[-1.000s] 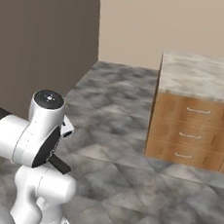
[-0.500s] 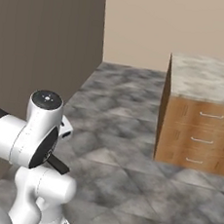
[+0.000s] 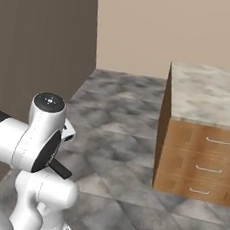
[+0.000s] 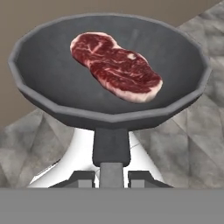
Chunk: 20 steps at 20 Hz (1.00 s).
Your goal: Pick up the pan with the steak in it and place it on the dining table. Then place the steak on the plate.
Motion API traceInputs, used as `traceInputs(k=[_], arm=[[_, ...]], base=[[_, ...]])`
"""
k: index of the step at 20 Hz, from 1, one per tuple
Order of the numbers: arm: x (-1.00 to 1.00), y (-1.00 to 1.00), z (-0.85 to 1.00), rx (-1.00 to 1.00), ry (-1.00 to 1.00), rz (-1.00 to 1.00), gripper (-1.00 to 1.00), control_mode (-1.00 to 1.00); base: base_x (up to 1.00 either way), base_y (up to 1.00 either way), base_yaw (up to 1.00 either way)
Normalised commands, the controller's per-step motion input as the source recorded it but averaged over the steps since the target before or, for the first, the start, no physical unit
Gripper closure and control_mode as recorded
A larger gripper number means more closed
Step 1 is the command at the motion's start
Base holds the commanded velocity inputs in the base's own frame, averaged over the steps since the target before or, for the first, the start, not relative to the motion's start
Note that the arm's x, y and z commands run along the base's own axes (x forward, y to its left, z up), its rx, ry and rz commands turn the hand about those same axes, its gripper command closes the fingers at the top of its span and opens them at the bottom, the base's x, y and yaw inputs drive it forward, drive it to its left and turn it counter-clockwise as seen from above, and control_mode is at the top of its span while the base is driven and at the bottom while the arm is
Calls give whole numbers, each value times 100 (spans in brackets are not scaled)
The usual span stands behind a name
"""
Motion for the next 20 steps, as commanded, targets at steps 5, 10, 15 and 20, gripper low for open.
traceInputs(k=[5, 10, 15, 20], arm=[[0, 0, 0, 0, 0, 0, 100, 100], [0, 0, 0, 0, 0, 0, 100, 100], [0, 0, 0, 0, 0, 0, 100, 100], [0, 0, 0, 0, 0, 0, 100, 100]], base=[[100, 23, -6], [100, 28, -4], [100, 35, -1], [100, 39, 0]])
